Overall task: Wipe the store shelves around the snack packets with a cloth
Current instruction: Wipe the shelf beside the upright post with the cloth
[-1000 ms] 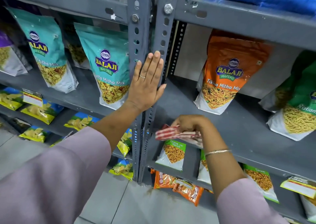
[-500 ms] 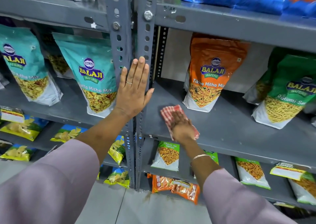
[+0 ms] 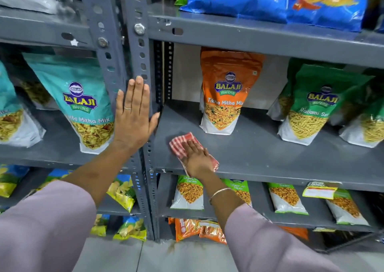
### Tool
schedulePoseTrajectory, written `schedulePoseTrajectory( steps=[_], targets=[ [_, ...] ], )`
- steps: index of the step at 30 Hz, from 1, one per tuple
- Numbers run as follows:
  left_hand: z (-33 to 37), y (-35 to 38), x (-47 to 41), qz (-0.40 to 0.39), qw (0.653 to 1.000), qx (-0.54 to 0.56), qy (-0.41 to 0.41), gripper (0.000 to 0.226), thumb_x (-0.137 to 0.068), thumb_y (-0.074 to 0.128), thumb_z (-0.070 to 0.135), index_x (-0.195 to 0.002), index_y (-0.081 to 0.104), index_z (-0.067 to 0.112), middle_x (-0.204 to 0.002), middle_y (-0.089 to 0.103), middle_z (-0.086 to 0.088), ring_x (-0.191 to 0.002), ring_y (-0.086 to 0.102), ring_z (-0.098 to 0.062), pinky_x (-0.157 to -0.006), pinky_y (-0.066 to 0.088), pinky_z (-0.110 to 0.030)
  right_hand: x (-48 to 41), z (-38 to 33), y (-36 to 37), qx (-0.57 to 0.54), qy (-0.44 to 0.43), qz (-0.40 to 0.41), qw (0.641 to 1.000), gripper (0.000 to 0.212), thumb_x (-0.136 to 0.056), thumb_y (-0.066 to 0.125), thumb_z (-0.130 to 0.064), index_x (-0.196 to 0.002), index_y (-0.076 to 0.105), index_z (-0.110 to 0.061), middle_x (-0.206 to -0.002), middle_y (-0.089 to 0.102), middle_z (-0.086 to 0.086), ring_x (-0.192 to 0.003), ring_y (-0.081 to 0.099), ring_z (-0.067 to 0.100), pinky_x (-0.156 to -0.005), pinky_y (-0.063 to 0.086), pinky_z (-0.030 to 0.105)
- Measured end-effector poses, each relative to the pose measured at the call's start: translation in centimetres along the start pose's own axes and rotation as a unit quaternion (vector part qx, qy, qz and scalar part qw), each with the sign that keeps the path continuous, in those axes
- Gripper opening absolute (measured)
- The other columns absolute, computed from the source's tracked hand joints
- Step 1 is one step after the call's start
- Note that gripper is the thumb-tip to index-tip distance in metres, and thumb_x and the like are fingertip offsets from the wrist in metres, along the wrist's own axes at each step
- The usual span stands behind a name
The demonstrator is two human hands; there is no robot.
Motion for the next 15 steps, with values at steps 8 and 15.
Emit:
schedulePoseTrajectory(
  steps=[8,15],
  targets=[
    [1.4,-0.8,-0.1,-0.045,0.993,0.006,-0.113,0.073,-0.091,0.047,0.029,-0.139,0.013,-0.013,-0.143,0.024,-0.038,-0.14,0.003,-0.039,-0.115,-0.009,-0.037,3.0,15.7,-2.7,-0.013,0.226,0.035,0.973,0.06,-0.101,0.023,-0.033,-0.153,-0.004,-0.021,-0.162,-0.01,0.001,-0.15,-0.008,0.02,-0.121,0.004,0.049],
    [15.5,2.2,-1.4,-0.14,0.987,-0.015,-0.072,0.079,-0.088,0.027,0.041,-0.144,-0.015,0.003,-0.152,0.019,-0.021,-0.141,-0.018,-0.025,-0.112,0.002,-0.047,4.9,11.8,-3.5,-0.039,0.009,0.026,0.999,0.048,-0.093,0.048,-0.006,-0.137,0.049,-0.023,-0.135,0.059,0.009,-0.118,0.061,0.029,-0.098,0.05,0.036]
  ],
)
Point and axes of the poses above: each hand's wrist, its own x-axis away from the middle knuckle, its own y-axis out of the palm, z = x × y, the point moved 7 cm from there along -x, towards the middle knuckle
